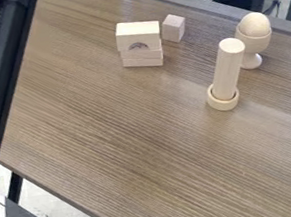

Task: Put the cube on top of the arch

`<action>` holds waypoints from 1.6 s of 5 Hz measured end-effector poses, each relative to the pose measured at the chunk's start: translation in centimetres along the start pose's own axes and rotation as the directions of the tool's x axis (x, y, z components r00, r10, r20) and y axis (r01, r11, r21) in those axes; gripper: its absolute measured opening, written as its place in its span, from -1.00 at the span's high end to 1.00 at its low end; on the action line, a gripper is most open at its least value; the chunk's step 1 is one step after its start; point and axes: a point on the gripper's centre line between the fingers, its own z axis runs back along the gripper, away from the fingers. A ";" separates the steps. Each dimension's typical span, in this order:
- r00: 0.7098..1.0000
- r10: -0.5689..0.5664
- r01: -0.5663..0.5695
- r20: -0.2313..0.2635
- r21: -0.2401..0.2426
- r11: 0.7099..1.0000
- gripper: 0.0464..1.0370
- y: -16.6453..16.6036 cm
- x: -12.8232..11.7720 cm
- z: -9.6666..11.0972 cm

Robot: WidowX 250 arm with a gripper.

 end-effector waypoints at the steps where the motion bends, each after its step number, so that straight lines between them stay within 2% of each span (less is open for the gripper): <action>1: 1.000 -0.001 0.003 -0.020 0.061 0.998 -0.93 0.1 -0.1 -2.8; 3: 0.999 0.037 -0.035 -0.039 0.049 0.998 -0.92 -0.4 -0.3 -4.9; 4: 0.998 0.060 -0.057 -0.034 0.085 0.995 -0.93 0.1 -0.6 -7.4; 5: 0.995 0.095 -0.094 -0.026 0.027 0.995 -0.92 0.5 -0.7 -7.1; 6: 0.993 0.113 -0.113 -0.022 -0.007 0.994 -0.92 0.9 -0.9 -7.4; 7: 0.992 0.121 -0.121 -0.026 -0.002 0.993 -0.88 1.2 -1.0 -8.6; 8: 0.992 0.124 -0.124 -0.036 -0.011 0.992 -0.45 1.0 -1.2 -8.7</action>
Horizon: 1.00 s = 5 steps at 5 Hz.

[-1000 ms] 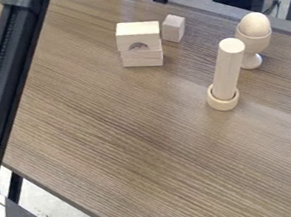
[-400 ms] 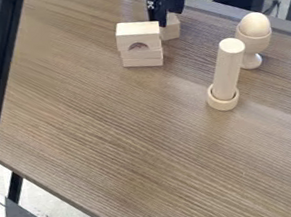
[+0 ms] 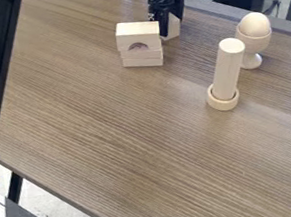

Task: Put the cube on top of the arch

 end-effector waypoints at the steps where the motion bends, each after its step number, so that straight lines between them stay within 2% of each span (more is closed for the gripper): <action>1: 1.000 0.001 -0.001 -0.006 -0.002 1.000 -0.36 0.0 -0.1 0.1; 2: 1.000 -0.011 0.011 0.005 0.007 1.000 -0.36 0.0 0.0 0.2; 3: 1.000 -0.011 0.011 0.007 -0.014 1.000 -0.36 -0.5 0.1 1.2; 4: 0.997 0.057 -0.060 -0.045 -0.080 0.995 -0.36 -1.0 0.0 3.5; 5: 0.990 0.106 -0.121 -0.096 -0.161 0.980 -0.36 -1.3 0.9 6.7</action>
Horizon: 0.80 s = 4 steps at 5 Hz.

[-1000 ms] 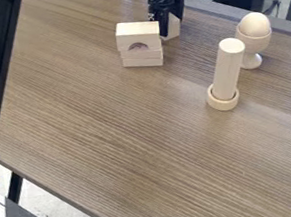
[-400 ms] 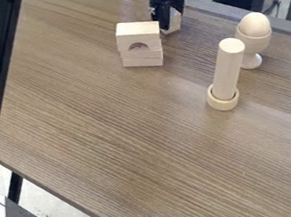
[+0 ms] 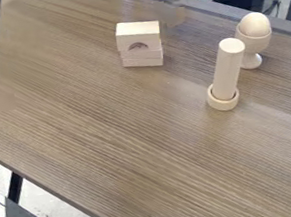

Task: Put the cube on top of the arch

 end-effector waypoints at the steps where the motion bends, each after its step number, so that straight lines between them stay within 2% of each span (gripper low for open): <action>1: 0.999 0.045 -0.046 -0.013 -0.020 0.999 -0.36 0.6 1.8 1.7; 2: 0.999 0.049 -0.049 -0.001 -0.021 0.999 -0.36 2.0 1.8 2.8; 3: 0.992 0.128 -0.128 -0.010 -0.046 0.991 -0.36 3.1 1.4 3.9; 4: 0.973 0.223 -0.226 -0.053 -0.065 0.972 -0.36 4.5 1.2 5.1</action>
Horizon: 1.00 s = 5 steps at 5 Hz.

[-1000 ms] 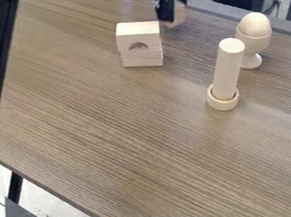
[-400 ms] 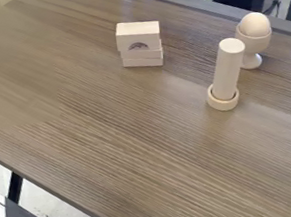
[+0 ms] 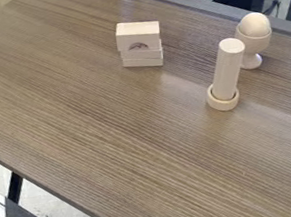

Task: Put the cube on top of the arch

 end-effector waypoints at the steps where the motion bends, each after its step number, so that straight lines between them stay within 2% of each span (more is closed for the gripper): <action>1: 1.000 0.024 -0.024 -0.002 -0.019 1.000 -0.36 0.8 0.6 0.8; 2: 1.000 0.020 -0.020 0.024 0.006 1.000 -0.36 1.6 1.1 -0.2; 3: 0.996 0.068 -0.069 0.053 0.024 0.997 -0.36 2.4 1.7 -1.4; 4: 0.989 0.144 -0.144 0.040 -0.012 0.990 -0.36 3.1 1.5 -0.7; 5: 0.985 0.168 -0.167 0.036 -0.017 0.986 -0.36 3.7 1.5 -0.6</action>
